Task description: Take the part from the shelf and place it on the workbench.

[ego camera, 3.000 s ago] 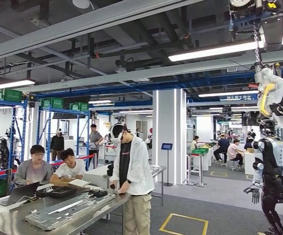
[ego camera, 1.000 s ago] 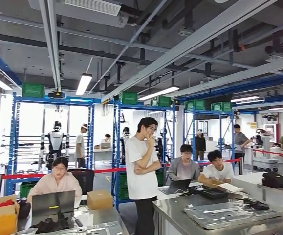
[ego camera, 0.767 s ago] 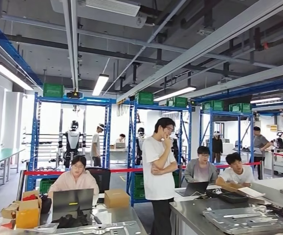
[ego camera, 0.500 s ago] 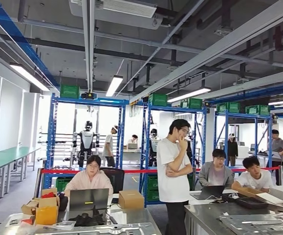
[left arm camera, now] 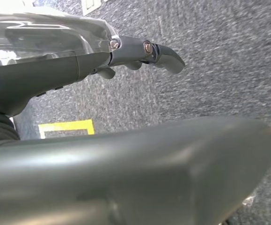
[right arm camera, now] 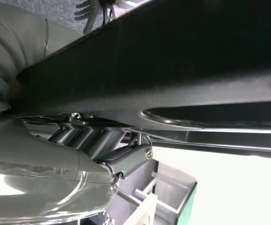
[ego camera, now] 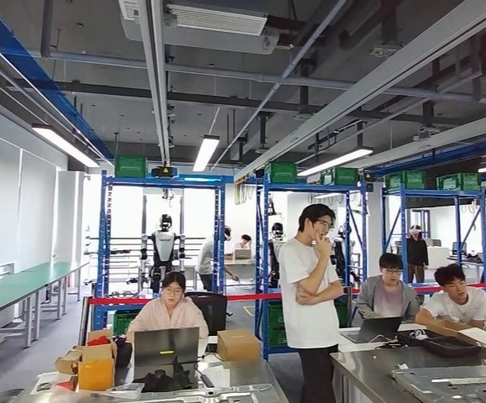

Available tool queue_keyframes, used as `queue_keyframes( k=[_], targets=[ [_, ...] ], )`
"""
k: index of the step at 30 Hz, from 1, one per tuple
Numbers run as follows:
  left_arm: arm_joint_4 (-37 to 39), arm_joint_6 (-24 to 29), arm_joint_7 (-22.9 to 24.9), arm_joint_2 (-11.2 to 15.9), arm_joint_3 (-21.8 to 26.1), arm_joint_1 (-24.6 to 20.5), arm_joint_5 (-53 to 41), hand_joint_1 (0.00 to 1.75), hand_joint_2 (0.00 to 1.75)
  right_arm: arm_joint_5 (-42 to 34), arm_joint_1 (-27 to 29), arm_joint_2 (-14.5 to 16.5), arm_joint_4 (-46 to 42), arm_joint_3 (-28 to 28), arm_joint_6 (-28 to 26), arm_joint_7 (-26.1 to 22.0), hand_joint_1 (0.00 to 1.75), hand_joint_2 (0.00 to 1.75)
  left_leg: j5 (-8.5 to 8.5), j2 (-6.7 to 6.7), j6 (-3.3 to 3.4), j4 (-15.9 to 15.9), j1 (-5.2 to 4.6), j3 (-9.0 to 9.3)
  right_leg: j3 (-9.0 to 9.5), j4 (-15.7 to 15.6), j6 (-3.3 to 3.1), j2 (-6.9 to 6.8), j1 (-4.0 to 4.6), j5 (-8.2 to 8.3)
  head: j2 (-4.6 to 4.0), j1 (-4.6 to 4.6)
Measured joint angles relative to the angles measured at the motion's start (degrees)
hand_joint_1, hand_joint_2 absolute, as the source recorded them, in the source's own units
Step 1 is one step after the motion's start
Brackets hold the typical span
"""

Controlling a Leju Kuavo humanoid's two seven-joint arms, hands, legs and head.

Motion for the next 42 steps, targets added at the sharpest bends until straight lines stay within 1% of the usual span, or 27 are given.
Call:
queue_keyframes(
  k=[1, 3, 4, 6, 8, 10, 11, 13, 14, 15, 16, 17, 19, 20, 21, 23, 25, 27, 29, 30, 31, 32, 34, 35, 36, 40, 42],
  targets=[
    [0.0, 0.0, 0.0, 0.0, 0.0, 0.0, 0.0, 0.0, 1.75, 0.0, 0.0, 0.0, 0.1, 0.0, 0.0, 0.0, 1.75, 1.75, 0.85, 0.16, -0.27, -0.8, 0.24, 0.64, -0.05, 0.1, 0.1, -0.17, -0.05, -0.03, 0.0, 0.0],
    [0.0, 0.0, 0.0, 0.0, 0.0, 0.1, 0.0, 0.0, 1.75, 0.0, 0.0, 0.0, 0.1, 0.0, 0.0, 0.0, 1.75, 1.75, 4.15, 0.62, -0.78, -7.7, 0.7, 4.5, -0.11, 0.6, 0.63, -0.39, -0.25, -0.31, 0.0, -0.01],
    [0.0, -0.1, 0.0, 0.0, 0.0, 0.0, 0.0, 0.0, 1.75, 0.0, 0.0, 0.1, 0.1, 0.0, 0.0, 0.0, 1.75, 1.75, 5.33, 0.77, -0.78, -11.2, 0.77, 6.29, -0.26, 1.0, 1.02, -0.43, -0.24, -0.54, 0.0, 0.0],
    [0.0, -0.2, -0.1, 0.0, 0.0, -0.1, 0.0, 0.0, 1.75, 0.0, -0.1, 0.1, 0.1, 0.0, 0.0, 0.0, 1.75, 1.75, 5.92, 0.88, -0.22, -14.4, 0.63, 7.8, -0.68, 1.7, 1.76, -0.47, -0.15, -0.78, 0.0, -0.01],
    [0.0, -0.3, -0.2, 0.0, 0.0, 0.0, 0.0, 0.0, 1.75, 0.0, -0.2, 0.1, 0.1, 0.0, 0.0, 0.0, 1.75, 1.75, 5.98, 0.75, 0.75, -14.4, 0.39, 7.58, -0.91, 1.9, 2.23, -0.47, -0.18, -0.74, 0.0, -0.02],
    [0.0, -0.4, -0.2, 0.0, 0.0, 0.1, 0.0, 0.0, 1.75, 0.0, -0.2, 0.1, 0.1, -0.1, 0.0, 0.0, 1.75, 1.75, 6.19, 0.7, 1.52, -14.5, 0.41, 7.49, -1.44, 3.2, 2.72, -0.13, -0.37, -1.92, 0.0, -0.03],
    [0.0, -0.4, -0.3, 0.0, 0.0, 0.0, 0.0, 0.0, 1.75, -0.1, -0.2, 0.1, 0.1, -0.1, 0.0, 0.0, 1.75, 1.75, 6.3, 0.68, 1.85, -14.5, 0.46, 7.44, -2.34, 5.3, 2.94, 0.1, -0.44, -3.38, 0.0, -0.03],
    [0.0, -0.4, -0.4, 0.0, 0.0, 0.0, 0.0, 0.0, 1.75, -0.1, -0.1, 0.1, 0.2, -0.1, 0.0, 0.0, 1.75, 1.75, 6.37, 0.65, 2.22, -14.5, 0.35, 7.29, -5.57, 12.8, 3.18, 0.41, -0.48, -7.17, 0.0, -0.03],
    [0.0, -0.4, -0.4, 0.0, 0.0, 0.0, 0.0, 0.0, 1.75, -0.1, 0.0, 0.1, 0.2, -0.1, 0.0, 0.0, 1.75, 1.75, 6.38, 0.63, 2.29, -14.5, 0.24, 7.25, -7.25, 16.4, 3.17, 0.42, -0.48, -8.47, 0.0, -0.03],
    [0.0, -0.4, -0.5, 0.0, 0.0, 0.0, 0.0, 0.0, 1.75, -0.1, 0.1, 0.1, 0.2, -0.1, 0.0, 0.0, 1.75, 1.75, 6.39, 0.59, 2.33, -14.5, 0.11, 7.23, -8.25, 18.5, 3.08, 0.44, -0.46, -8.79, 0.0, -0.03],
    [0.0, -0.5, -0.6, 0.0, 0.0, 0.0, 0.0, 0.0, 1.75, -0.1, 0.3, 0.1, 0.2, -0.1, 0.0, 0.0, 1.75, 1.75, 6.38, 0.52, 2.36, -14.5, -0.03, 7.25, -8.23, 18.3, 2.86, 0.48, -0.39, -7.97, 0.0, -0.03],
    [0.0, -0.5, -0.6, 0.0, 0.0, 0.0, 0.0, 0.0, 1.75, -0.1, 0.3, 0.2, 0.2, -0.1, 0.0, 0.0, 1.75, 1.75, 6.37, 0.42, 2.38, -14.5, -0.18, 7.29, -7.15, 15.8, 2.46, 0.57, -0.28, -6.16, 0.0, -0.03],
    [0.0, -0.6, -0.7, -0.1, 0.0, -0.1, 0.0, 0.0, 1.75, -0.1, 0.3, 0.2, 0.2, -0.2, 0.0, 0.0, 1.75, 1.75, 6.35, 0.23, 2.38, -14.5, -0.41, 7.32, -3.52, 7.8, 1.27, 0.93, 0.16, -2.24, 0.0, -0.02],
    [0.0, -0.6, -0.8, -0.1, 0.0, -0.2, 0.0, 0.0, 1.75, -0.1, 0.2, 0.2, 0.2, -0.3, 0.0, 0.0, 1.75, 1.75, 6.36, 0.18, 2.33, -14.5, -0.44, 7.25, -2.13, 4.7, 0.78, 1.08, 0.38, -1.18, 0.0, -0.02],
    [0.0, -0.6, -0.8, -0.1, 0.0, -0.2, 0.0, 0.0, 1.75, -0.2, 0.2, 0.2, 0.2, -0.4, 0.0, 0.0, 1.75, 1.75, 6.38, 0.17, 2.21, -14.6, -0.4, 7.17, -1.36, 2.8, 0.47, 1.18, 0.59, -0.8, 0.0, -0.01],
    [0.0, -0.6, -0.8, -0.1, 0.1, -0.1, 0.0, 0.0, 1.75, -0.2, 0.2, 0.2, 0.2, -0.4, 0.0, 0.0, 1.75, 1.75, 6.51, 0.16, 1.78, -14.8, -0.32, 7.13, -1.06, 1.8, 0.37, 1.2, 0.71, -0.84, 0.0, -0.01],
    [0.0, -0.7, -0.8, -0.1, 0.1, -0.1, 0.0, 0.0, 1.75, -0.2, 0.2, 0.4, 0.1, -0.4, 0.0, 0.0, 1.75, 1.75, 5.93, 0.23, 1.33, -14.3, -0.35, 7.03, -0.62, 0.9, 0.34, 1.01, 0.37, -0.44, 0.0, -0.02],
    [0.0, -0.7, -0.8, -0.1, 0.1, -0.1, 0.0, 0.0, 1.75, -0.2, 0.1, 0.6, 0.1, -0.5, 0.0, -0.1, 1.75, 1.75, 3.4, 0.32, 0.95, -10.1, -0.31, 5.14, -0.16, 0.1, 0.26, 0.75, 0.04, -0.1, 0.0, -0.02],
    [0.0, -0.8, -0.8, 0.0, 0.2, -0.1, 0.0, 0.0, 1.75, -0.2, 0.2, 0.7, 0.1, -0.5, 0.0, -0.1, 1.75, 1.75, 0.37, 0.34, 0.53, -2.9, -0.17, 1.5, -0.07, 0.1, 0.17, 0.63, 0.04, -0.2, 0.0, -0.01],
    [0.0, -0.8, -0.8, 0.0, 0.3, 0.0, 0.0, 0.0, 1.75, -0.2, 0.4, 0.7, 0.1, -0.5, 0.0, -0.1, 1.75, 1.75, -0.16, 0.36, 0.33, -0.4, -0.06, 0.14, 0.01, 0.1, 0.19, 0.59, 0.03, -0.32, 0.0, -0.01],
    [0.0, -0.8, -0.7, 0.0, 0.3, 0.1, 0.0, 0.0, 1.75, -0.2, 0.5, 0.7, 0.1, -0.5, 0.0, -0.1, 1.75, 1.75, 0.43, 0.38, 0.15, 0.0, 0.08, -0.25, 0.16, 0.1, 0.28, 0.58, -0.01, -0.51, 0.0, -0.01],
    [0.0, -0.8, -0.7, 0.0, 0.4, 0.2, 0.0, 0.0, 1.75, -0.2, 0.6, 0.7, 0.1, -0.5, 0.0, -0.1, 1.75, 1.75, 2.09, 0.41, -0.01, -1.8, 0.25, 0.47, 0.41, 0.2, 0.44, 0.58, -0.07, -0.76, 0.0, -0.01],
    [0.0, -0.8, -0.5, 0.1, 0.6, 0.2, 0.0, 0.0, 1.75, -0.2, 0.6, 0.7, 0.1, -0.5, 0.0, -0.1, 1.75, 1.75, 6.03, 0.65, -0.33, -9.2, 0.52, 3.88, 0.95, 0.5, 1.07, 0.6, -0.12, -1.54, 0.0, -0.01],
    [0.0, -0.8, -0.3, 0.1, 0.7, 0.1, 0.0, 0.0, 1.75, -0.2, 0.6, 0.7, 0.1, -0.5, 0.0, -0.1, 1.75, 1.75, 6.96, 0.76, -0.18, -12.1, 0.54, 5.29, 1.04, 0.8, 1.42, 0.62, -0.06, -1.93, 0.0, -0.03],
    [0.0, -0.7, -0.2, 0.2, 0.8, 0.1, 0.2, 0.0, 1.75, -0.2, 0.5, 0.7, 0.0, -0.5, 0.0, -0.1, 1.75, 1.75, 7.15, 0.84, 0.1, -13.8, 0.49, 6.08, 1.05, 1.1, 1.74, 0.64, 0.03, -2.25, 0.01, -0.04],
    [-0.1, -0.3, 0.3, 0.4, 1.4, 0.4, 0.9, 0.0, 1.75, -0.2, 0.5, 0.6, -0.3, -0.6, 0.0, -0.2, 1.75, 1.75, 6.07, 0.69, 1.9, -14.3, 0.37, 6.74, 0.98, 2.2, 2.64, 0.71, -0.02, -3.03, 0.0, -0.05],
    [-0.2, 0.0, 0.4, 0.7, 1.7, 0.5, 1.2, 0.0, 1.75, -0.3, 0.4, 0.4, -0.6, -0.7, 0.0, -0.2, 1.75, 1.75, 5.64, 0.63, 2.54, -14.4, 0.45, 7.44, -1.41, 7.0, 3.15, 0.73, -0.16, -4.83, 0.0, -0.06]
  ],
)
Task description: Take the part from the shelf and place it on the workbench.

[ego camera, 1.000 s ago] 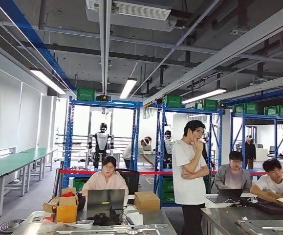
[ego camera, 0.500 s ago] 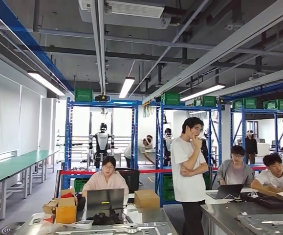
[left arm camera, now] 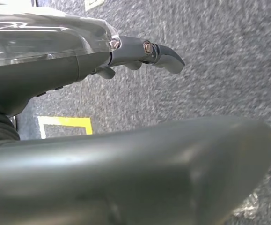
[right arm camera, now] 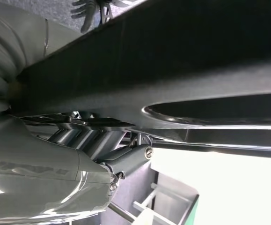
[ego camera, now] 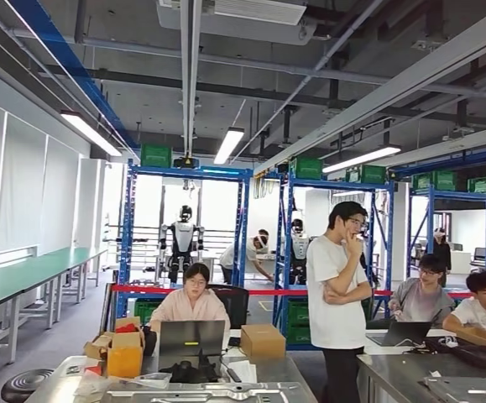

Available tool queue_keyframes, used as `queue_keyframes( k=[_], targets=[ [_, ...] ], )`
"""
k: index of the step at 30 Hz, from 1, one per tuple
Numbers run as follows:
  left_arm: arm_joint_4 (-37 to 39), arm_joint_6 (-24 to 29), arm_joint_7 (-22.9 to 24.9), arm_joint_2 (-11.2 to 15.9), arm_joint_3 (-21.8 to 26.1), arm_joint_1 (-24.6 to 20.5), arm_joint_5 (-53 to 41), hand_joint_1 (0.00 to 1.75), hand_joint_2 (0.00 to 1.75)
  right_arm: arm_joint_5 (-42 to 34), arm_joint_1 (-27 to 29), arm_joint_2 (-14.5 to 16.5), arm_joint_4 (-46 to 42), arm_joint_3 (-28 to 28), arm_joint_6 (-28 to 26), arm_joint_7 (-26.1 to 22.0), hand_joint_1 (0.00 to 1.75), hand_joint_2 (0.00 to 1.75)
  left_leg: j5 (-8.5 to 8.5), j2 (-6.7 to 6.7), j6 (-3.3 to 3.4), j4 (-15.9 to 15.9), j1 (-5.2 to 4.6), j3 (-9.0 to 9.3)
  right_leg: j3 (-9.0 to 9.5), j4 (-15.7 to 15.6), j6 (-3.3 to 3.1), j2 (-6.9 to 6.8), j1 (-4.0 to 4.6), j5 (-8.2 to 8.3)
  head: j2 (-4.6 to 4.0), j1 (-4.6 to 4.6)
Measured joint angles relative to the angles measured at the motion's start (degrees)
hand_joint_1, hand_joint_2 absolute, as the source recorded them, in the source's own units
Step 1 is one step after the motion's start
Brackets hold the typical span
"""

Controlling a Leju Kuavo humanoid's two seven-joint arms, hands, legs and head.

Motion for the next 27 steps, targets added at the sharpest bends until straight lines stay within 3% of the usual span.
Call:
queue_keyframes(
  k=[2, 3, 4, 5, 7, 9, 11, 14, 15, 17, 19, 20, 21, 23, 25, 27],
  targets=[
    [-0.1, 0.2, 0.2, 0.3, 0.3, 0.0, 0.3, 0.0, 1.75, 0.0, 0.1, -0.2, -0.1, -0.1, 0.0, -0.1, 1.75, 1.75, -0.59, -0.05, 0.38, 0.0, -0.14, 0.57, -4.93, 8.0, 0.3, 0.0, -0.08, -2.6, 0.0, -0.01],
    [-0.2, 0.2, 0.3, 0.4, 0.5, 0.0, 0.4, 0.0, 1.75, 0.0, 0.2, -0.3, -0.1, -0.1, 0.0, -0.1, 1.75, 1.75, -0.94, -0.1, 0.48, 0.0, -0.27, 0.95, -7.19, 10.9, 0.27, 0.01, -0.08, -3.13, 0.0, -0.01],
    [-0.2, 0.3, 0.3, 0.5, 0.7, 0.1, 0.5, 0.0, 1.75, 0.0, 0.3, -0.5, -0.1, -0.1, 0.0, -0.1, 1.75, 1.75, -1.34, -0.18, 0.54, 0.0, -0.44, 1.45, -8.59, 12.0, 0.09, 0.03, -0.01, -2.54, 0.0, -0.01],
    [-0.2, 0.3, 0.3, 0.6, 0.8, 0.2, 0.6, 0.0, 1.75, 0.0, 0.4, -0.6, -0.1, -0.1, 0.0, -0.1, 1.75, 1.75, -1.77, -0.26, 0.59, 0.0, -0.64, 2.05, -8.91, 10.7, -0.33, 0.05, 0.15, -0.73, 0.0, -0.01],
    [-0.2, 0.3, 0.3, 0.6, 0.9, 0.3, 0.6, 0.0, 1.75, 0.0, 0.3, -0.8, -0.2, -0.2, 0.0, -0.1, 1.75, 1.75, -2.66, -0.42, 0.62, -0.2, -0.91, 3.32, -7.12, 3.4, -1.79, 0.13, 0.91, 4.7, 0.0, -0.01],
    [-0.2, 0.3, 0.4, 0.4, 1.0, 0.2, 0.6, 0.0, 1.75, 0.0, 0.3, -0.9, -0.3, -0.3, 0.0, -0.1, 1.75, 1.75, -3.26, -0.55, 0.36, -0.6, -0.77, 4.05, -5.24, -2.7, -3.32, 0.33, 1.75, 7.53, 0.01, 0.01],
    [-0.2, 0.3, 0.4, 0.4, 1.0, 0.2, 0.6, 0.0, 1.75, 0.0, 0.2, -1.1, -0.4, -0.5, 0.1, -0.1, 1.75, 1.75, -3.22, -0.52, -0.25, -1.2, -0.47, 4.6, -4.25, -4.9, -4.12, 0.58, 2.18, 7.38, 0.02, 0.02],
    [-0.2, 0.3, 0.4, 0.5, 1.1, 0.0, 0.5, 0.0, 1.75, -0.1, 0.1, -1.1, -0.7, -0.7, 0.1, -0.2, 1.75, 1.75, -3.1, -0.3, -0.73, 0.2, -0.45, 4.9, -1.38, -7.4, -4.49, 0.46, 1.83, 7.23, 0.02, 0.07],
    [-0.2, 0.3, 0.3, 0.5, 1.1, -0.1, 0.5, 0.0, 1.75, -0.1, 0.0, -1.1, -0.7, -0.7, 0.2, -0.2, 1.75, 1.75, -3.52, -0.27, -0.84, 2.7, -0.46, 3.66, -0.47, -8.1, -4.39, 0.37, 1.61, 7.06, 0.02, 0.06],
    [-0.2, 0.3, 0.3, 0.6, 1.1, -0.1, 0.5, 0.0, 1.75, -0.1, 0.0, -1.0, -0.7, -0.7, 0.2, -0.2, 1.75, 1.75, -5.85, -0.24, -1.39, 9.5, -0.31, -0.79, 0.74, -8.4, -4.04, 0.3, 1.34, 6.24, 0.01, 0.06],
    [-0.2, 0.3, 0.3, 0.7, 1.1, 0.1, 0.5, 0.0, 1.75, -0.1, 0.2, -1.0, -0.7, -0.6, 0.2, -0.2, 1.75, 1.75, -8.0, -0.23, -2.19, 13.2, 0.0, -4.45, 1.99, -8.4, -3.56, 0.33, 0.96, 5.13, 0.0, 0.06],
    [-0.2, 0.2, 0.3, 0.7, 1.1, 0.2, 0.5, 0.0, 1.75, 0.0, 0.4, -1.0, -0.7, -0.6, 0.2, -0.2, 1.75, 1.75, -7.57, -0.21, -2.6, 12.5, 0.26, -5.09, 2.79, -8.4, -3.3, 0.35, 0.72, 4.52, 0.0, 0.06],
    [-0.2, 0.2, 0.2, 0.7, 1.1, 0.3, 0.5, 0.0, 1.75, 0.0, 0.4, -1.0, -0.7, -0.6, 0.2, -0.2, 1.75, 1.75, -5.8, -0.19, -3.04, 10.0, 0.6, -4.99, 3.67, -8.3, -2.95, 0.41, 0.44, 3.82, 0.0, 0.06],
    [-0.2, 0.2, 0.2, 0.6, 1.1, 0.4, 0.4, 0.0, 1.75, 0.0, 0.4, -1.0, -0.7, -0.6, 0.2, -0.2, 1.75, 1.75, -0.23, -0.05, -3.79, 3.5, 1.33, -4.27, 5.03, -7.5, -1.95, 0.5, 0.0, 2.09, 0.0, 0.05],
    [-0.2, 0.2, 0.1, 0.4, 1.1, 0.4, 0.4, 0.0, 1.75, 0.0, 0.5, -1.0, -0.6, -0.5, 0.2, -0.2, 1.75, 1.75, 2.81, 0.0, -3.17, 0.8, 1.39, -4.34, 5.14, -6.5, -1.02, 0.59, -0.18, 0.73, 0.05, 0.02],
    [-0.1, 0.1, 0.1, 0.3, 1.1, 0.4, 0.3, 0.0, 1.75, 0.0, 0.5, -1.0, -0.6, -0.5, 0.2, -0.2, 1.75, 1.75, 2.5, -0.12, -1.9, 1.2, 0.97, -4.55, 4.93, -6.2, -0.5, 0.6, -0.41, 0.15, 0.09, -0.01]
  ],
)
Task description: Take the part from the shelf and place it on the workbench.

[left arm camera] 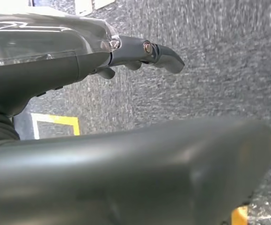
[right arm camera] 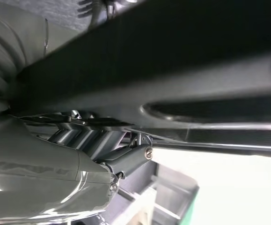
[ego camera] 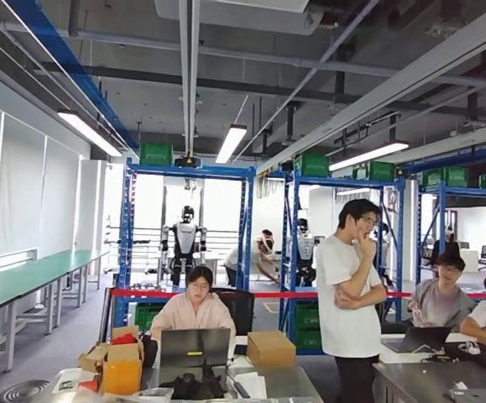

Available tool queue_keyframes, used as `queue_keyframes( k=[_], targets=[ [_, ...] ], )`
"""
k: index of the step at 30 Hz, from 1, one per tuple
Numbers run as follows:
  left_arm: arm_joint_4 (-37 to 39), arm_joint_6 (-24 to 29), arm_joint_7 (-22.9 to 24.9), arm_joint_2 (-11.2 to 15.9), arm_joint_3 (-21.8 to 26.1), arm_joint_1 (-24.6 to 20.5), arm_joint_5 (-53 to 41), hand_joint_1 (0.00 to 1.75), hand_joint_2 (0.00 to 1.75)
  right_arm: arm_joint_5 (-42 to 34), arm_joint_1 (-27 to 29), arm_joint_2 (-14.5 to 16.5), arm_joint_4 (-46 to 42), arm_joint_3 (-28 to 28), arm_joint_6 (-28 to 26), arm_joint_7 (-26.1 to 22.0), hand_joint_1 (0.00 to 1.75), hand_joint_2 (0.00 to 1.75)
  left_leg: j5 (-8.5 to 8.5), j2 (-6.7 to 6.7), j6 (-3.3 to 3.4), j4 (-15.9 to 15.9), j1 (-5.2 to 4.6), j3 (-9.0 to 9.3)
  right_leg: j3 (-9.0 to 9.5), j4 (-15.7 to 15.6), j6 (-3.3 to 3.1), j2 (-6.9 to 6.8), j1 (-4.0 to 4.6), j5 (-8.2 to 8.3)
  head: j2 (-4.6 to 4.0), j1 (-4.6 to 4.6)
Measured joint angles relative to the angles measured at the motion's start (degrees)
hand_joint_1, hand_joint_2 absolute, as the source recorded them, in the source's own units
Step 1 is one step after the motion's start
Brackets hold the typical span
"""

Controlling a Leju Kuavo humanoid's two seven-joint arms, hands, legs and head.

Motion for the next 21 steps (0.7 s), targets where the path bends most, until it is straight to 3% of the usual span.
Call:
queue_keyframes(
  k=[2, 3, 6, 7, 8, 9, 11, 12, 13, 15, 17, 19, 21],
  targets=[
    [0.0, 0.0, -0.1, 0.1, 0.0, -0.1, -0.1, 0.0, 1.75, 0.0, -0.1, 0.0, -0.1, 0.0, 0.0, 0.0, 1.75, 1.75, -0.5, -0.12, 0.79, -0.1, -0.1, 0.53, -0.19, 1.2, 0.37, -0.08, -0.28, -0.76, -0.02, -0.01],
    [0.0, 0.0, -0.1, 0.1, 0.0, -0.2, -0.2, 0.0, 1.75, -0.1, -0.2, 0.0, -0.2, -0.1, 0.0, 0.0, 1.75, 1.75, -0.81, -0.15, 1.14, -0.1, -0.08, 0.95, -1.16, 3.2, 0.53, -0.11, -0.34, -1.54, -0.02, -0.01],
    [-0.1, 0.0, -0.2, 0.2, 0.0, -0.4, -0.3, 0.0, 1.75, -0.1, -0.2, 0.0, -0.2, -0.1, -0.1, -0.1, 1.75, 1.75, -1.83, -0.19, 1.72, -0.3, -0.34, 2.13, -8.45, 14.2, 0.74, -0.13, -0.35, -4.04, -0.05, -0.02],
    [-0.1, 0.0, -0.2, 0.2, 0.0, -0.4, -0.3, 0.0, 1.75, -0.1, -0.1, 0.0, -0.2, -0.1, -0.1, -0.1, 1.75, 1.75, -2.21, -0.22, 1.79, -0.3, -0.49, 2.58, -10.72, 16.6, 0.65, -0.13, -0.31, -3.8, -0.05, -0.02],
    [-0.1, 0.0, -0.2, 0.2, 0.0, -0.3, -0.4, 0.0, 1.75, -0.1, 0.1, 0.0, -0.1, -0.1, -0.2, -0.1, 1.75, 1.75, -2.59, -0.27, 1.83, -0.3, -0.65, 3.11, -11.99, 16.9, 0.42, -0.12, -0.2, -2.49, -0.06, -0.02],
    [-0.1, 0.0, -0.2, 0.2, 0.0, -0.3, -0.4, 0.0, 1.75, -0.1, 0.1, 0.0, -0.1, -0.1, -0.2, -0.1, 1.75, 1.75, -2.97, -0.34, 1.85, -0.4, -0.81, 3.69, -12.24, 15.2, 0.0, -0.1, 0.02, -0.25, -0.07, -0.02],
    [-0.1, -0.1, -0.2, 0.0, 0.0, -0.3, -0.4, 0.0, 1.75, -0.1, 0.0, 0.0, -0.1, -0.1, -0.2, -0.1, 1.75, 1.75, -3.6, -0.48, 1.8, -0.6, -0.97, 4.72, -10.75, 8.3, -1.5, -0.06, 0.86, 4.85, -0.08, -0.01],
    [-0.1, -0.1, -0.2, -0.2, 0.0, -0.4, -0.4, 0.0, 1.75, -0.1, 0.0, 0.0, -0.2, -0.1, -0.2, -0.1, 1.75, 1.75, -3.79, -0.54, 1.68, -0.8, -0.94, 5.06, -9.89, 5.5, -2.25, -0.07, 1.29, 6.37, -0.08, -0.01],
    [0.0, -0.1, -0.1, -0.3, 0.0, -0.4, -0.4, 0.0, 1.75, -0.1, -0.1, 0.0, -0.2, -0.1, -0.2, -0.1, 1.75, 1.75, -3.91, -0.56, 1.47, -1.0, -0.85, 5.27, -9.27, 3.7, -2.86, -0.08, 1.65, 6.94, -0.07, -0.01],
    [0.0, 0.0, -0.1, -0.4, 0.0, -0.4, -0.4, 0.0, 1.75, -0.1, -0.1, 0.0, -0.2, -0.2, -0.2, -0.1, 1.75, 1.75, -4.0, -0.55, 0.9, -1.7, -0.78, 5.59, -8.54, 2.2, -3.49, -0.12, 1.91, 6.47, -0.06, -0.02],
    [0.0, 0.0, -0.2, -0.4, 0.0, -0.4, -0.5, 0.0, 1.75, -0.1, -0.1, 0.1, -0.4, -0.2, -0.3, -0.2, 1.75, 1.75, -4.37, -0.33, 0.49, -1.9, -0.89, 5.97, -7.08, 0.1, -3.35, -0.33, 1.5, 6.35, -0.06, 0.01],
    [0.0, 0.0, -0.2, -0.3, 0.0, -0.5, -0.6, 0.0, 1.75, -0.1, -0.1, 0.3, -0.5, -0.3, -0.3, -0.2, 1.75, 1.75, -6.13, -0.12, 0.21, 1.5, -0.95, 4.53, -5.56, -1.6, -3.0, -0.55, 1.09, 6.4, -0.07, 0.06],
    [-0.1, 0.0, -0.2, -0.2, 0.0, -0.4, -0.6, 0.0, 1.75, -0.1, 0.1, 0.3, -0.5, -0.2, -0.3, -0.2, 1.75, 1.75, -8.6, -0.1, -0.23, 8.3, -0.92, 0.64, -4.78, -1.8, -3.02, -0.57, 1.1, 5.89, -0.09, 0.07]
  ],
)
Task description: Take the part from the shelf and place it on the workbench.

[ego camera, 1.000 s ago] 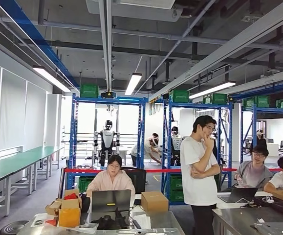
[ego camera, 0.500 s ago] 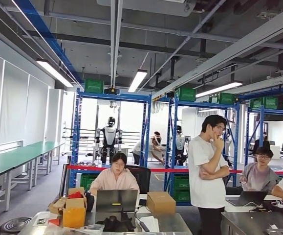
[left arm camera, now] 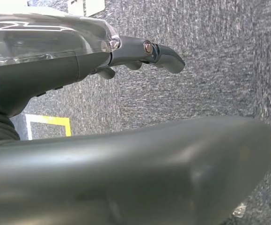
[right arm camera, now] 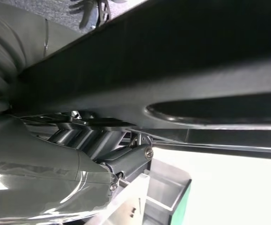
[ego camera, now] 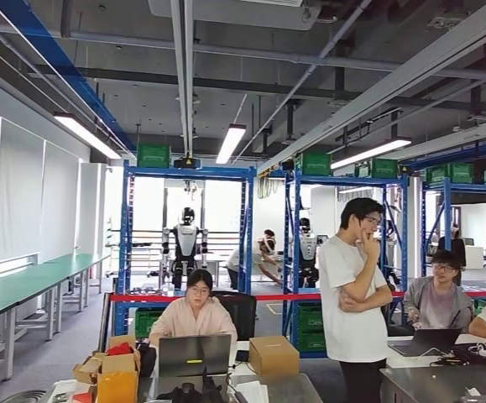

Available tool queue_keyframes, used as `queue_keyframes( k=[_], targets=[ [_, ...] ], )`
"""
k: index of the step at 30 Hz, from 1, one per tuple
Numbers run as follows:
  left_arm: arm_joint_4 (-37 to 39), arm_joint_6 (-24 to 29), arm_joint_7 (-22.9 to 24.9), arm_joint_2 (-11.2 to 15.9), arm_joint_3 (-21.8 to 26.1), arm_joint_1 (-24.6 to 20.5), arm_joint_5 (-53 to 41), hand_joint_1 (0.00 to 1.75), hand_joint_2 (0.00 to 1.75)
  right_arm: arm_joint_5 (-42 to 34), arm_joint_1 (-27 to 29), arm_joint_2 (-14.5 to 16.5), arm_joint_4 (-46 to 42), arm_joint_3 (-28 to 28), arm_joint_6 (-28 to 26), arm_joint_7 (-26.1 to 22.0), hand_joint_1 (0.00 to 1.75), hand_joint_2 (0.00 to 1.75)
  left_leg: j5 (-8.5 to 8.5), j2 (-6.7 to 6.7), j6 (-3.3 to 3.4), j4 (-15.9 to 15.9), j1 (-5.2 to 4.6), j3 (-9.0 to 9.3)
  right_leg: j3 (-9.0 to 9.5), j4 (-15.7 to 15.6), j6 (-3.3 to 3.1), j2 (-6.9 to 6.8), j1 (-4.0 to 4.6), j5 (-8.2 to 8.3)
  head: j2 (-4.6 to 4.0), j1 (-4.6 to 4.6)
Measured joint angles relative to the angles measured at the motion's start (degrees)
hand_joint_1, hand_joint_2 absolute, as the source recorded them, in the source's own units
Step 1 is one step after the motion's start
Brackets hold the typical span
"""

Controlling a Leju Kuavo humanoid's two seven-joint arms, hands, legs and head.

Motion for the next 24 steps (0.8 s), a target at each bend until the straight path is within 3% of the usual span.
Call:
queue_keyframes(
  k=[1, 2, 4, 6, 7, 11, 13, 16, 17, 18, 20, 21, 22, 24],
  targets=[
    [0.0, 0.0, 0.0, 0.1, 0.0, 0.1, 0.0, 0.0, 1.75, 0.0, 0.2, 0.0, 0.0, 0.0, 0.0, 0.0, 1.75, 1.75, -0.34, 0.01, -0.28, 2.6, 0.06, -1.73, 0.4, 0.1, 0.05, 0.0, -0.03, -0.38, 0.0, 0.01],
    [0.0, 0.0, 0.0, 0.1, 0.0, 0.2, -0.1, 0.0, 1.75, 0.0, 0.4, 0.0, 0.1, 0.0, 0.0, 0.0, 1.75, 1.75, 0.38, 0.02, -0.59, 3.4, 0.16, -2.64, 0.85, 0.2, 0.14, 0.02, -0.1, -0.81, 0.0, 0.0],
    [0.0, 0.0, 0.0, 0.1, 0.0, 0.3, -0.2, 0.0, 1.75, 0.0, 0.5, 0.0, 0.1, 0.1, 0.0, 0.0, 1.75, 1.75, 4.76, 0.11, -1.23, -1.1, 0.53, -1.46, 1.82, 0.8, 0.59, 0.07, -0.37, -1.97, 0.0, 0.01],
    [0.0, 0.0, -0.1, 0.1, 0.0, 0.1, -0.2, 0.0, 1.75, 0.0, 0.6, 0.0, 0.2, 0.0, 0.0, 0.1, 1.75, 1.75, 7.35, 0.26, -1.39, -6.8, 0.64, 0.99, 2.29, 1.8, 1.36, 0.12, -0.5, -3.36, 0.0, -0.03],
    [0.0, 0.0, -0.1, 0.1, 0.0, 0.1, -0.2, 0.0, 1.75, 0.0, 0.6, 0.0, 0.2, 0.0, 0.0, 0.1, 1.75, 1.75, 7.39, 0.29, -1.03, -8.3, 0.58, 1.67, 2.31, 2.3, 1.71, 0.13, -0.46, -3.88, 0.0, -0.04],
    [0.0, 0.0, -0.1, 0.1, 0.0, 0.2, -0.3, 0.0, 1.75, 0.0, 0.6, 0.0, 0.2, 0.0, 0.0, 0.1, 1.75, 1.75, 6.04, 0.17, 0.93, -8.7, 0.41, 2.41, 2.28, 3.3, 2.62, 0.24, -0.45, -4.7, 0.01, -0.07],
    [0.0, 0.0, -0.2, 0.1, 0.0, 0.1, -0.3, 0.0, 1.75, 0.0, 0.5, 0.0, 0.1, -0.1, 0.0, 0.1, 1.75, 1.75, 5.65, 0.15, 1.52, -8.9, 0.58, 3.15, 0.3, 7.4, 3.14, 0.24, -0.65, -6.22, 0.01, -0.07],
    [0.0, 0.0, -0.2, 0.2, 0.0, 0.0, -0.3, 0.0, 1.75, 0.0, 0.7, 0.0, 0.1, -0.1, 0.0, 0.1, 1.75, 1.75, 4.82, 0.12, 1.86, -8.9, 0.58, 3.95, -6.67, 18.3, 3.69, 0.23, -0.89, -9.67, 0.01, -0.07],
    [0.0, 0.0, -0.2, 0.2, 0.0, 0.0, -0.3, 0.0, 1.75, 0.0, 0.8, 0.0, 0.1, -0.1, 0.0, 0.1, 1.75, 1.75, 4.48, 0.1, 1.8, -8.9, 0.57, 4.31, -8.19, 19.7, 3.69, 0.24, -0.9, -9.41, 0.01, -0.07],
    [0.0, 0.0, -0.2, 0.2, 0.0, 0.1, -0.3, 0.0, 1.75, 0.0, 0.9, 0.0, 0.1, -0.1, 0.0, 0.1, 1.75, 1.75, 4.11, 0.05, 1.71, -8.9, 0.57, 4.8, -8.64, 19.0, 3.55, 0.24, -0.87, -7.95, 0.01, -0.07],
    [0.0, 0.0, -0.2, 0.2, 0.0, 0.1, -0.3, 0.0, 1.75, 0.0, 0.9, 0.0, 0.2, -0.1, 0.0, 0.1, 1.75, 1.75, 3.3, -0.07, 1.44, -9.0, 0.58, 5.98, -6.77, 12.1, 2.87, 0.26, -0.64, -2.68, 0.01, -0.07],
    [0.0, 0.0, -0.2, 0.2, 0.0, 0.1, -0.3, 0.0, 1.75, 0.0, 0.9, 0.0, 0.2, -0.1, 0.0, 0.1, 1.75, 1.75, 3.0, -0.13, 1.28, -9.2, 0.61, 6.52, -5.67, 8.9, 2.44, 0.26, -0.42, -1.11, 0.0, -0.06],
    [0.0, -0.1, -0.2, 0.2, 0.0, 0.0, -0.3, 0.0, 1.75, 0.0, 0.8, 0.0, 0.2, -0.1, 0.0, 0.1, 1.75, 1.75, 2.77, -0.16, 1.05, -9.4, 0.64, 6.84, -4.83, 6.4, 1.9, 0.26, -0.15, -0.57, 0.02, -0.08],
    [0.0, -0.1, -0.2, 0.1, 0.0, 0.1, -0.3, 0.0, 1.75, 0.0, 0.9, -0.1, 0.3, -0.1, 0.0, 0.0, 1.75, 1.75, 2.83, -0.15, 0.42, -9.7, 0.59, 7.43, -4.21, 4.7, 1.1, 0.35, 0.2, -0.87, 0.05, -0.12]
  ],
)
